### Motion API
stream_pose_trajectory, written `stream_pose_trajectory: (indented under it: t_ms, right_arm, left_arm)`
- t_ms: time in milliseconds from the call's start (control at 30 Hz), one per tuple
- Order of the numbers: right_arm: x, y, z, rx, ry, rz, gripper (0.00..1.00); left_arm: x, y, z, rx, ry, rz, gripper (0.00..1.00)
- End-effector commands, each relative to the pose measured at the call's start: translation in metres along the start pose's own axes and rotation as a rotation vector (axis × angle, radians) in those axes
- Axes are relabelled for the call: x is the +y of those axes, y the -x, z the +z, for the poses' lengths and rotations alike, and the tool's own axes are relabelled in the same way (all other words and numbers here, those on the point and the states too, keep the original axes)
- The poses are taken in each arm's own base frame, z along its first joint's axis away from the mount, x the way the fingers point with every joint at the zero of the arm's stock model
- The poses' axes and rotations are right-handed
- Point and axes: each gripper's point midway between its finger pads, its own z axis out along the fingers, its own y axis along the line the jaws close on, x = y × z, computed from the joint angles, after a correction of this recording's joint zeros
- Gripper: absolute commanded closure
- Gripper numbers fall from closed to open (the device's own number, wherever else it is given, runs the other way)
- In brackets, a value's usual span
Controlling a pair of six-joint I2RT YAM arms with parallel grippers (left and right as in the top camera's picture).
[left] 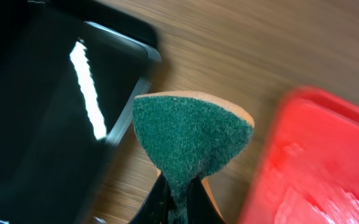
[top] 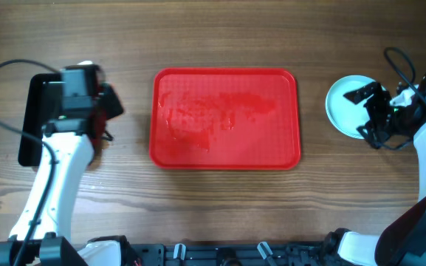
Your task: Clean dirty plates on tray and stack at the side
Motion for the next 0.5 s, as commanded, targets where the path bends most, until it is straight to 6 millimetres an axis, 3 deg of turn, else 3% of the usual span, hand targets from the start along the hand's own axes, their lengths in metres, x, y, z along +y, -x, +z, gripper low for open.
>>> stream_pose_trajectory:
  t_ms: [0, 167, 267, 467]
  right_arm:
    - [-0.019, 0.007, -0.003, -0.057, -0.114, 0.004, 0.0]
    - [-0.025, 0.004, -0.004, -0.049, -0.143, 0.008, 0.01]
    - [-0.026, 0.005, -0.004, -0.053, -0.15, -0.016, 0.0]
    - [-0.027, 0.006, -0.004, -0.06, -0.158, -0.014, 0.0]
  left_arm:
    - [0.047, 0.017, 0.016, -0.037, 0.096, -0.133, 0.96]
    - [0.081, 0.034, 0.04, -0.087, 0.142, -0.209, 0.92]
    - [0.096, 0.04, 0.051, -0.104, 0.163, -0.213, 0.96]
    - [0.108, 0.026, 0.077, -0.028, 0.196, 0.039, 0.96]
